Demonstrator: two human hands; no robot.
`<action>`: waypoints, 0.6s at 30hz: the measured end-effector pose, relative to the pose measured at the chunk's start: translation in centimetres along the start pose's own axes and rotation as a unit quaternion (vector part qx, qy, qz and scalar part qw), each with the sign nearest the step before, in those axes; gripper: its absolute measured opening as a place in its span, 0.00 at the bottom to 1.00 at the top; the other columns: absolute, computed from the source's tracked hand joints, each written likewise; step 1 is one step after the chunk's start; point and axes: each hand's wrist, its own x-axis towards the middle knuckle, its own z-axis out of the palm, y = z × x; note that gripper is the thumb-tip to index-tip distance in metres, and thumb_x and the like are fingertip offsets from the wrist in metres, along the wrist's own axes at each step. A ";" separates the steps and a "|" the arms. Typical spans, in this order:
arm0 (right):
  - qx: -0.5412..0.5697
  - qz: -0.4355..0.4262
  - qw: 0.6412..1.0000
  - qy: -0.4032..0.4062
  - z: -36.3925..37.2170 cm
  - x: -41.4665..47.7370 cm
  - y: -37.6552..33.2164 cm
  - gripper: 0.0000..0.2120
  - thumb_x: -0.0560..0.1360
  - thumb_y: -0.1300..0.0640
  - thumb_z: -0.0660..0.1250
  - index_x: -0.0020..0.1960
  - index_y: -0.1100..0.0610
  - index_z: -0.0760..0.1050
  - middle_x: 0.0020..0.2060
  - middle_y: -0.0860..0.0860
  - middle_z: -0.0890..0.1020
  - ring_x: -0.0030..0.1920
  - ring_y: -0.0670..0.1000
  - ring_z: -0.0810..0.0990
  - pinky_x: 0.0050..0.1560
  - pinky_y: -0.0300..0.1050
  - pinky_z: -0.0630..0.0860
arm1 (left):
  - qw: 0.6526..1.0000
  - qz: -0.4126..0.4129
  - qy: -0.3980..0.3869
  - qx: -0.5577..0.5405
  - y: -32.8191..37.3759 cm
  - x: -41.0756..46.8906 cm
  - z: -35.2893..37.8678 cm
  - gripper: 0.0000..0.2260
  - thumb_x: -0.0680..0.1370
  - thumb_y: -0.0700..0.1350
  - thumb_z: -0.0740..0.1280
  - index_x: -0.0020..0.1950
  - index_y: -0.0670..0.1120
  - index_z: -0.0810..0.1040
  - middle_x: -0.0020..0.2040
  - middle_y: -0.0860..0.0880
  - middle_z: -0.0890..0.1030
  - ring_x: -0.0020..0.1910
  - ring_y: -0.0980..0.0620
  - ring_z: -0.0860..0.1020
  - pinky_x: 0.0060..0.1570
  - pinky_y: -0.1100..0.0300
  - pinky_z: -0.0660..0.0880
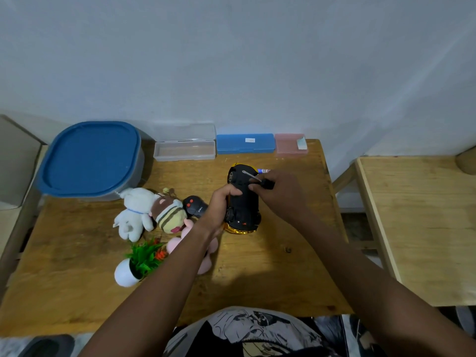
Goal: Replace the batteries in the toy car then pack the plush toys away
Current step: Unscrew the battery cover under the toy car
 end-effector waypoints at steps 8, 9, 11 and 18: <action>-0.063 -0.045 0.997 -0.005 0.9 0.2 0.8 0.07 0.75 0.51 0.67 0.47 0.50 0.83 0.37 0.45 0.78 0.39 0.48 0.76 0.36 0.44 0.69 | 0.999 -0.002 0.019 0.028 -0.3 0.0 -0.3 0.14 0.77 0.44 0.58 0.54 0.41 0.80 0.45 0.42 0.84 0.43 0.43 0.83 0.41 0.54 0.79; -0.065 -0.051 0.997 -0.012 1.1 0.2 1.0 0.07 0.75 0.50 0.66 0.47 0.50 0.83 0.38 0.46 0.79 0.40 0.48 0.76 0.37 0.45 0.71 | 0.999 -0.004 0.021 0.029 -0.4 0.1 -0.3 0.13 0.76 0.44 0.59 0.53 0.41 0.80 0.44 0.42 0.84 0.42 0.43 0.83 0.40 0.55 0.79; -0.070 -0.057 0.996 -0.020 1.3 0.2 1.3 0.06 0.76 0.51 0.65 0.47 0.49 0.81 0.38 0.45 0.78 0.40 0.48 0.75 0.37 0.46 0.73 | 0.999 -0.007 0.027 0.031 -0.6 0.1 -0.4 0.13 0.75 0.45 0.60 0.52 0.42 0.80 0.44 0.42 0.84 0.41 0.43 0.83 0.41 0.55 0.79; 0.015 -0.020 0.999 -0.020 1.6 0.1 2.6 0.04 0.76 0.56 0.68 0.42 0.50 0.77 0.38 0.47 0.77 0.39 0.48 0.74 0.38 0.45 0.70 | 0.998 -0.007 0.041 0.036 -0.6 0.4 -0.4 0.12 0.79 0.42 0.57 0.53 0.41 0.79 0.42 0.44 0.84 0.39 0.45 0.82 0.37 0.57 0.79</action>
